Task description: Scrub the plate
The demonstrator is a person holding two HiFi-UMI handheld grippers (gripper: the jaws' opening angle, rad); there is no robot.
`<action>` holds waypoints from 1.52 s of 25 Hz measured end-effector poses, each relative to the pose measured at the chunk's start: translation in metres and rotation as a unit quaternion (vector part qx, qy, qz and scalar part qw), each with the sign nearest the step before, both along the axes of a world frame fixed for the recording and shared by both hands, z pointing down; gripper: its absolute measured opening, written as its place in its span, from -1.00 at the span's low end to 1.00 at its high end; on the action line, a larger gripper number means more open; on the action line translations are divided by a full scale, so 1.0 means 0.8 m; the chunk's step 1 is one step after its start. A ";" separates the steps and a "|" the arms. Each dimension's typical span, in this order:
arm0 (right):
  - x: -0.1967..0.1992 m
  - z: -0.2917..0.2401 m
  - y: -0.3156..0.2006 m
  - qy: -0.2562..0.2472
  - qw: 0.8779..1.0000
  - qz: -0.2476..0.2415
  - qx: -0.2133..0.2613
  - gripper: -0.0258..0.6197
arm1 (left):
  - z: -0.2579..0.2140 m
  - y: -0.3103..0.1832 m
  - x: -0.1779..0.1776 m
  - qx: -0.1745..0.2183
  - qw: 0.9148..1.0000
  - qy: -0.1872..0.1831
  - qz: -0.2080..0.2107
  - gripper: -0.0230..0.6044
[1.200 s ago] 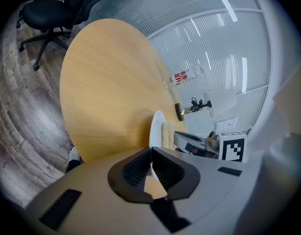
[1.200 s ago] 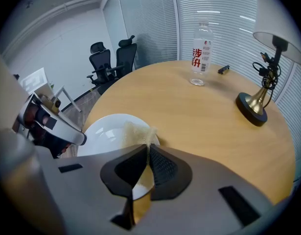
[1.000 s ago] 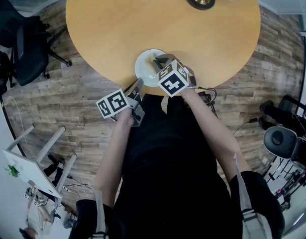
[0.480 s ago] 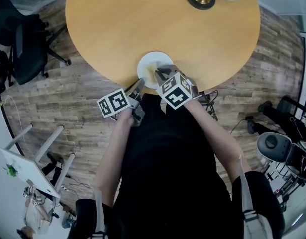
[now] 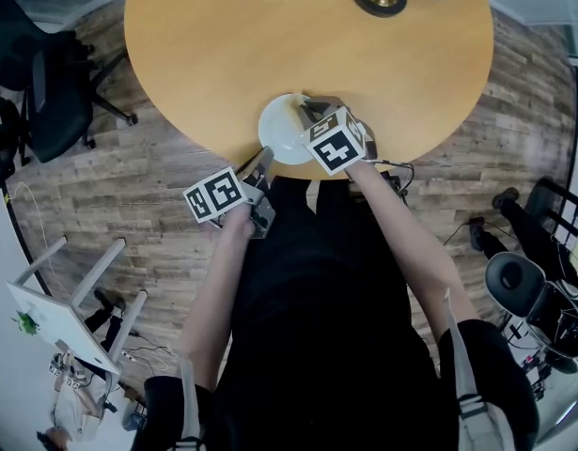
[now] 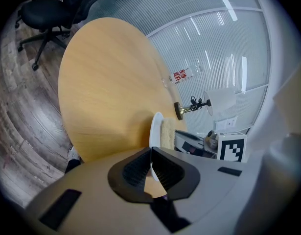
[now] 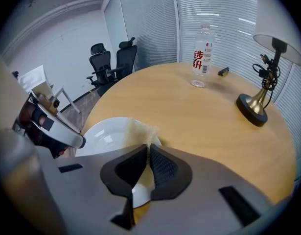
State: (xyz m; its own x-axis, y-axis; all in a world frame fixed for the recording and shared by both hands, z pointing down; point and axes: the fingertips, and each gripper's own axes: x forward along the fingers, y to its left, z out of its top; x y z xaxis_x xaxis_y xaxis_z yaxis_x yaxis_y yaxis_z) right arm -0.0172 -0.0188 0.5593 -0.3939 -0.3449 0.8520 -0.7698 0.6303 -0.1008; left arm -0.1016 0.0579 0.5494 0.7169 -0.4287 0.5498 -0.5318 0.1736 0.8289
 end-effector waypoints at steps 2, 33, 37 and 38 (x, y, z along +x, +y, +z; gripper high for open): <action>-0.003 0.000 0.006 -0.001 1.000 -0.013 -0.004 -0.83 | -0.001 -0.002 -0.002 0.002 1.000 -0.002 -0.005 -0.85; 0.011 0.008 0.027 0.011 0.997 -0.065 -0.036 -0.83 | 0.000 -0.009 -0.011 0.011 1.000 -0.012 -0.020 -0.85; 0.003 0.010 0.030 0.020 0.994 -0.084 -0.069 -0.83 | 0.000 -0.014 -0.022 0.008 0.999 -0.015 -0.044 -0.85; 0.002 0.010 0.033 0.016 0.993 -0.083 -0.077 -0.83 | 0.001 -0.015 -0.024 0.008 0.999 -0.015 -0.050 -0.85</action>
